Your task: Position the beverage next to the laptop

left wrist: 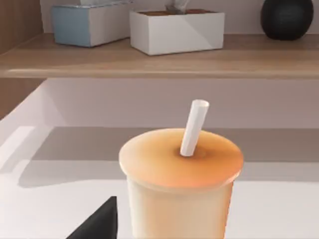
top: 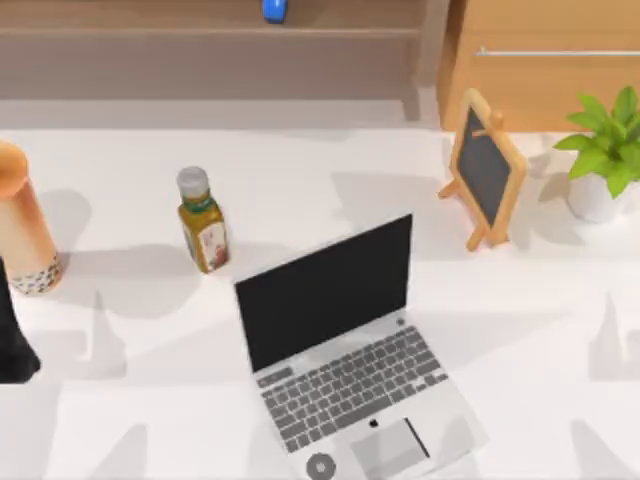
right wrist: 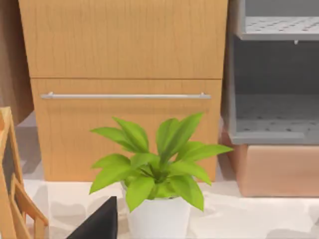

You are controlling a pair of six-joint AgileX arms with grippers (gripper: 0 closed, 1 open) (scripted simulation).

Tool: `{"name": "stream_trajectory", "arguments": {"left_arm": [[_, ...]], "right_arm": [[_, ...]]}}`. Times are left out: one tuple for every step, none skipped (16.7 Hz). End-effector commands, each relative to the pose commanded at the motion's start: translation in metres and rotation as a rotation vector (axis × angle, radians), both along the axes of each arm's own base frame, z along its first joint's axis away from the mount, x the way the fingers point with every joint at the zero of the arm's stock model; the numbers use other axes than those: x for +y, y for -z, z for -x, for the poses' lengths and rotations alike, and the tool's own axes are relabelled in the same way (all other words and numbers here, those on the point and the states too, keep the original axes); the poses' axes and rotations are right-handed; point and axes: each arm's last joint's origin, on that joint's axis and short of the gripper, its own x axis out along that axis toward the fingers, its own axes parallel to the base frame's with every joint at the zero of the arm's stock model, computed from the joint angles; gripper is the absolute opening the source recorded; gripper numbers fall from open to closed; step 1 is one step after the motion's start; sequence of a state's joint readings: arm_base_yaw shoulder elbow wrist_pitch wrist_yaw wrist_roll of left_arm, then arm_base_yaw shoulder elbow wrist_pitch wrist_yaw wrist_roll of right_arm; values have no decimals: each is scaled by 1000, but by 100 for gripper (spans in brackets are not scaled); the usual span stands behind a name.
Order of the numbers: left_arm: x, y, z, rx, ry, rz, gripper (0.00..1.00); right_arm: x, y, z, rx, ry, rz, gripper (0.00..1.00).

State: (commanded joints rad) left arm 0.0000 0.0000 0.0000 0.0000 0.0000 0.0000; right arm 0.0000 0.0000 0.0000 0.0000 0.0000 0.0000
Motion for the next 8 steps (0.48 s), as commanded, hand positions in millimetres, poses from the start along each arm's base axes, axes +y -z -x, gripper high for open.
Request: {"name": "stream_trajectory", "arguments": {"left_arm": [[0,0,0,0,0,0,100],[0,0,0,0,0,0,100],[0,0,-1,1,0,-1,100],[1,0,-2,2,0,-2,100],[1,0,-4,4,1,-3,100],[2,0,-7,8,2,-5,100],[3,1,-10,15,3,-7,100],[4,1,-14,25,4,-8,100]], "right_arm": [[0,0,0,0,0,0,100],[0,0,0,0,0,0,100],[0,0,0,0,0,0,100],[0,0,0,0,0,0,100],[0,0,0,0,0,0,100],[0,0,0,0,0,0,100],[0,0,0,0,0,0,100],[0,0,0,0,0,0,100]]}}
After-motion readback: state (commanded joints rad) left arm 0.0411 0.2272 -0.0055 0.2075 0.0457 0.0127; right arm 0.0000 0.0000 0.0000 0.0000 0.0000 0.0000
